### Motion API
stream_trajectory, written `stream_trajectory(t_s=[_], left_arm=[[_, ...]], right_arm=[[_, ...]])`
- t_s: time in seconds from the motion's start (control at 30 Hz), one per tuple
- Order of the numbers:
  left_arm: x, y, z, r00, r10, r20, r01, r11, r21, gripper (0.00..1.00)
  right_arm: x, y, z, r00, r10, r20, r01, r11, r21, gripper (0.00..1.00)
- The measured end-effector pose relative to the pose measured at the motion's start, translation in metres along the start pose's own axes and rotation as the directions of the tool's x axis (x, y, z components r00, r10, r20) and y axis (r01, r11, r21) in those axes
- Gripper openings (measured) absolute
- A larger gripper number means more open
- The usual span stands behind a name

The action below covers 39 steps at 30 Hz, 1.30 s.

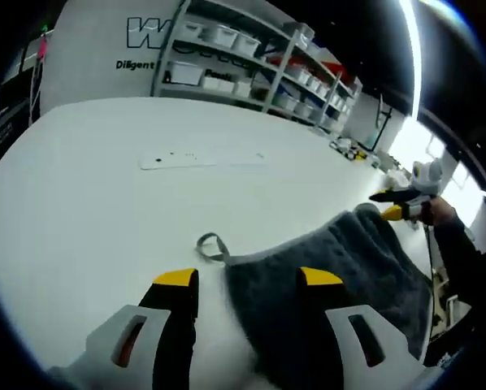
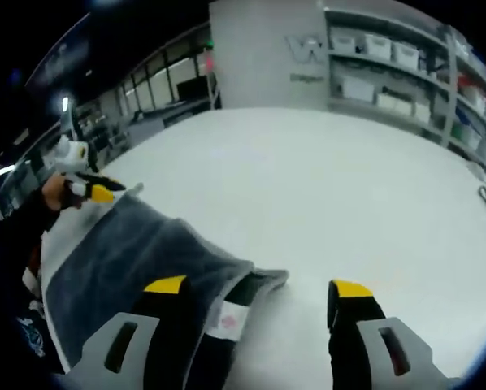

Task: Open the folded towel by lifting each exposed corner and separating the folded layers until the towel lies flat within the target outline without major curled edges

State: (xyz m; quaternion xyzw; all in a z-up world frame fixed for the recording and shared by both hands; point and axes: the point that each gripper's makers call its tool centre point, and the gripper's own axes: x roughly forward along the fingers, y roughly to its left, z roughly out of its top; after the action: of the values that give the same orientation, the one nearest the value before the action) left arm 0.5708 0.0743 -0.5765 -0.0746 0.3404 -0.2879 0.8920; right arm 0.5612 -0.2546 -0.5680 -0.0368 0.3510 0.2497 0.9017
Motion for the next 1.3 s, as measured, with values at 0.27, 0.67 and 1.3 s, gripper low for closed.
stream_trajectory(t_s=[0.27, 0.67, 1.3], left_arm=[[0.008, -0.002, -0.009, 1.000, 0.001, -0.029, -0.001, 1.000, 0.017, 0.43], [0.014, -0.002, -0.015, 0.999, 0.015, -0.029, -0.014, 0.999, 0.033, 0.34], [0.016, 0.006, -0.015, 1.000, 0.018, -0.020, -0.015, 0.992, 0.124, 0.02]], right_arm=[[0.003, -0.001, -0.002, 1.000, -0.023, -0.012, 0.023, 1.000, -0.013, 0.49], [0.009, -0.008, -0.018, 0.997, -0.044, -0.065, 0.041, 0.998, -0.037, 0.24], [0.019, 0.008, -0.029, 0.996, -0.027, -0.085, 0.024, 0.999, -0.036, 0.07]])
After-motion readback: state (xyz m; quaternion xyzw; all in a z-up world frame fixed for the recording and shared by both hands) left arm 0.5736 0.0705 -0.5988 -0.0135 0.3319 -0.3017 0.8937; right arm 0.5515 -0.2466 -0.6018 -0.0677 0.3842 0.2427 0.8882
